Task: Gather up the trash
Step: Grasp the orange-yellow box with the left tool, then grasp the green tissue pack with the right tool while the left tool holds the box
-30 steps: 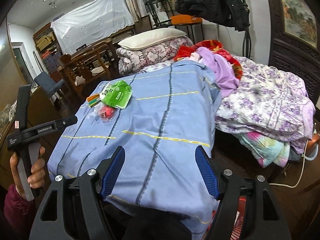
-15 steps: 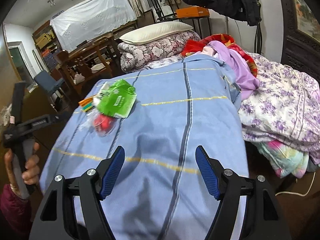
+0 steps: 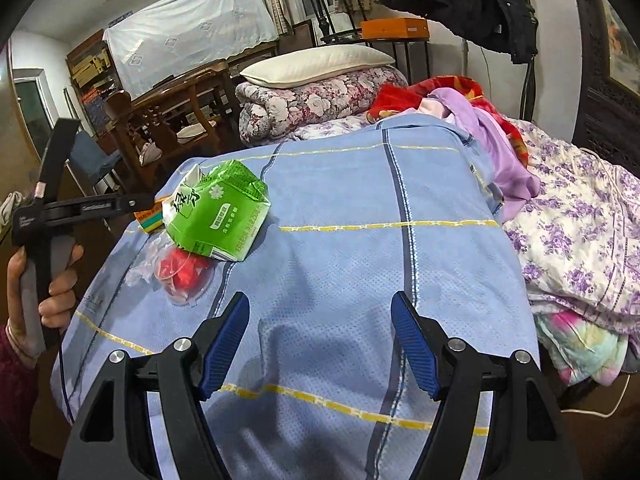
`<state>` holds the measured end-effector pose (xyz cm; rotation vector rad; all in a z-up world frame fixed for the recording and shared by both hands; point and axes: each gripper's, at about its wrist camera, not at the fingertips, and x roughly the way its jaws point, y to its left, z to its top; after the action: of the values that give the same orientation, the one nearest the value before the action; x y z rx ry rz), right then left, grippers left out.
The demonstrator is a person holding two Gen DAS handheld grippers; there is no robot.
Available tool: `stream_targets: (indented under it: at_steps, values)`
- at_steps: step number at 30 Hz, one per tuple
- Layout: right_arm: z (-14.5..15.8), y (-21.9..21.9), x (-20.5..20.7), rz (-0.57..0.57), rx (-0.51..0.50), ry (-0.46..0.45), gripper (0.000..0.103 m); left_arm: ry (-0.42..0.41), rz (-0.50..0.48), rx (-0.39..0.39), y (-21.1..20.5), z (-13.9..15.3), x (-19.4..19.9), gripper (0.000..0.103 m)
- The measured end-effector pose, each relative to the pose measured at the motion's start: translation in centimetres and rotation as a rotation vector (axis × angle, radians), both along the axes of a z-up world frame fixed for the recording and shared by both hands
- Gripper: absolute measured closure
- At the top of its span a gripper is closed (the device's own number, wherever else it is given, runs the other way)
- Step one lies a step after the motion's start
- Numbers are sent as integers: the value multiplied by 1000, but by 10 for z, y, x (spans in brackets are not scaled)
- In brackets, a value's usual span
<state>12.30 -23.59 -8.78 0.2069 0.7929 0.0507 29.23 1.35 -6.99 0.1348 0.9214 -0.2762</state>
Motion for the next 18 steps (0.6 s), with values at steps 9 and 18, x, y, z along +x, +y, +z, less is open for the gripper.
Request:
stream_targets:
  at_steps: [9, 18]
  values:
    - [-7, 4, 2, 12, -10, 2, 31, 16, -36, 9, -14, -18, 19, 32]
    - [-11, 1, 4, 9, 15, 20, 31, 22, -62, -1, -17, -24, 7, 76]
